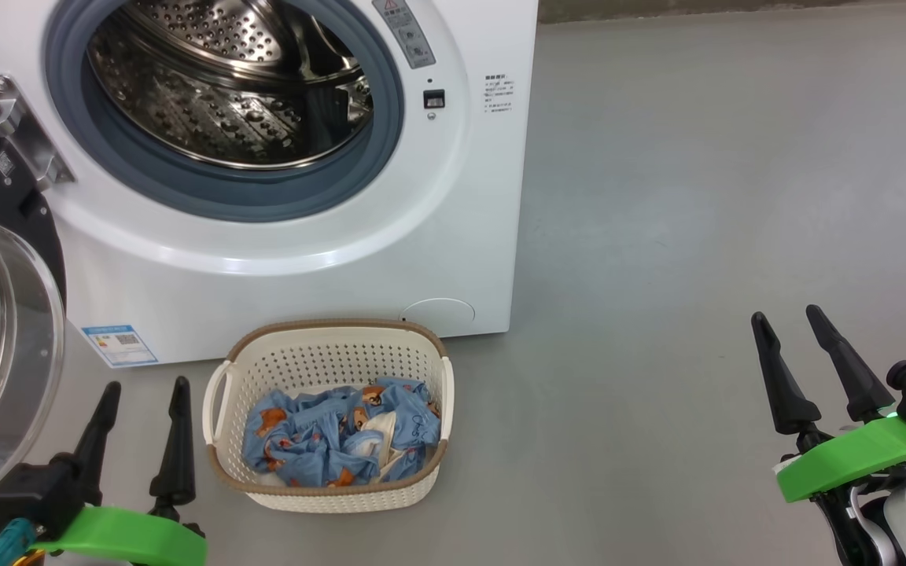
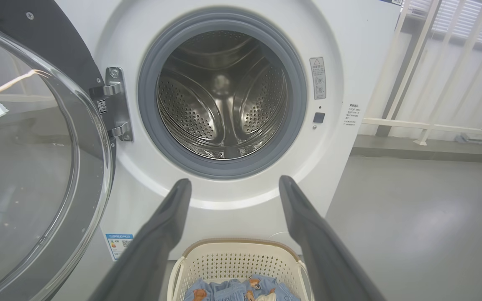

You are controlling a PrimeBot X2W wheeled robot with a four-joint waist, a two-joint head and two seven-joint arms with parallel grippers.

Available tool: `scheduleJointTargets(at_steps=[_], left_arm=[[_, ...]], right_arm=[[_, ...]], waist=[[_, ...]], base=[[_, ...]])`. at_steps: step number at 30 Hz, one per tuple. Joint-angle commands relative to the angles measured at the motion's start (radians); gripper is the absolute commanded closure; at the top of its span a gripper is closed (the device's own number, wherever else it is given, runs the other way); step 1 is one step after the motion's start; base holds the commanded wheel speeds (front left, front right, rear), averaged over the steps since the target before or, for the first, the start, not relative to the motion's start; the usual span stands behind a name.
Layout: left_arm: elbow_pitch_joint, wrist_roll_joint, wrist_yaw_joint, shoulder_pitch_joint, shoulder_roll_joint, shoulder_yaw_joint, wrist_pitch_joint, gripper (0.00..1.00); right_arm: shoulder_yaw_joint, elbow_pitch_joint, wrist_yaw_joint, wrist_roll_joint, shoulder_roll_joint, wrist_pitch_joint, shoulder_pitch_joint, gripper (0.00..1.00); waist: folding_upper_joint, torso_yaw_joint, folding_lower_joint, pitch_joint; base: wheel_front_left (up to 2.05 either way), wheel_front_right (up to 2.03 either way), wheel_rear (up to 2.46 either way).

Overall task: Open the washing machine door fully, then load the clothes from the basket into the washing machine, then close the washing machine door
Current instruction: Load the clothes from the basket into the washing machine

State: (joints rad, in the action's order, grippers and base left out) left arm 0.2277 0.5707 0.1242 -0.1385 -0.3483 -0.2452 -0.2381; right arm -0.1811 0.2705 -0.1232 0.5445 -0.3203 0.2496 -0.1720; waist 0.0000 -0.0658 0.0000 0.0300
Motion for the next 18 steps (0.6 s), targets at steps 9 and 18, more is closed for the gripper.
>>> scheduleJointTargets(at_steps=[9, 18], left_arm=[[-0.029, 0.001, -0.009, -0.018, -0.015, 0.042, -0.015, 0.00], [-0.019, -0.003, -0.002, -0.016, -0.019, 0.036, -0.013, 0.00]], right_arm=[[-0.015, -0.017, -0.008, -0.017, -0.030, 0.012, -0.016, 0.00], [-0.021, -0.012, -0.008, -0.011, -0.034, 0.012, -0.015, 0.00]], waist=[[0.0000, 0.004, 0.0000, -0.003], [0.0000, 0.007, 0.0000, -0.009]], base=[[0.00, 0.00, 0.00], [0.00, 0.00, 0.00]])
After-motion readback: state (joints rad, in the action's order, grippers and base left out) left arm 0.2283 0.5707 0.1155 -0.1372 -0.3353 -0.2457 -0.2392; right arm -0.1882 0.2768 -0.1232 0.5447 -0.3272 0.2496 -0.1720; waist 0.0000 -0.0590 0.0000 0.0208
